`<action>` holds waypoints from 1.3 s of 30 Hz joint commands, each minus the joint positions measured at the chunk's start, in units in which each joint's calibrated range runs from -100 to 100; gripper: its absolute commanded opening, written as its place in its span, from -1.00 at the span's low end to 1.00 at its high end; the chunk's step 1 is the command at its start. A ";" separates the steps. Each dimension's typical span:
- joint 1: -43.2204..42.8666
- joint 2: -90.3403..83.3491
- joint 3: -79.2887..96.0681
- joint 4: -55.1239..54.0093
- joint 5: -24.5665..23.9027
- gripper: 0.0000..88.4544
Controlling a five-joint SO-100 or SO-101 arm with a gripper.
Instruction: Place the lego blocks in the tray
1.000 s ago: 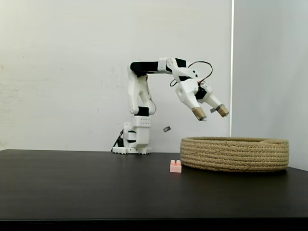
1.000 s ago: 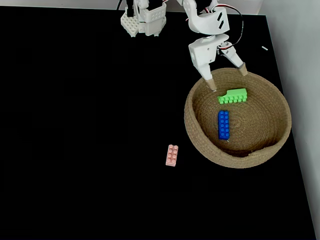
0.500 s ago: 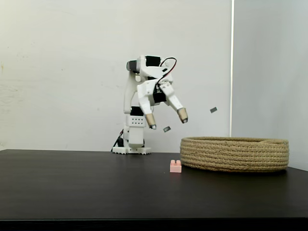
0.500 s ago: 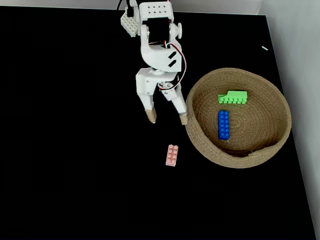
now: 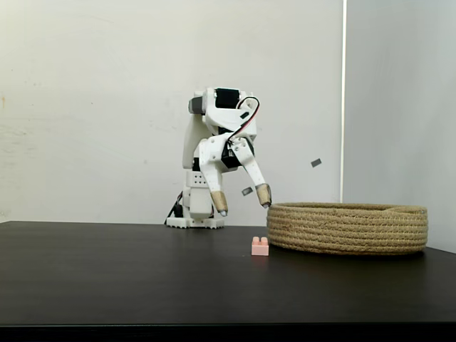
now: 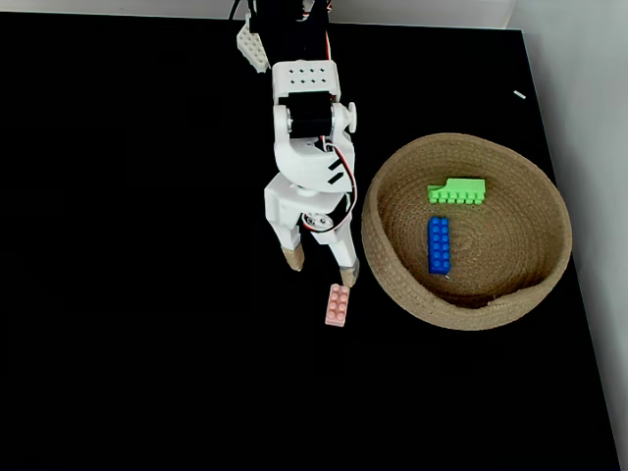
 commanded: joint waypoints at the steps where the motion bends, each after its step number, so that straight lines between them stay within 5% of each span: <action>1: -0.82 0.65 -7.00 1.85 -0.49 -0.42; 39: -2.47 14.32 -20.50 4.60 1.51 -0.45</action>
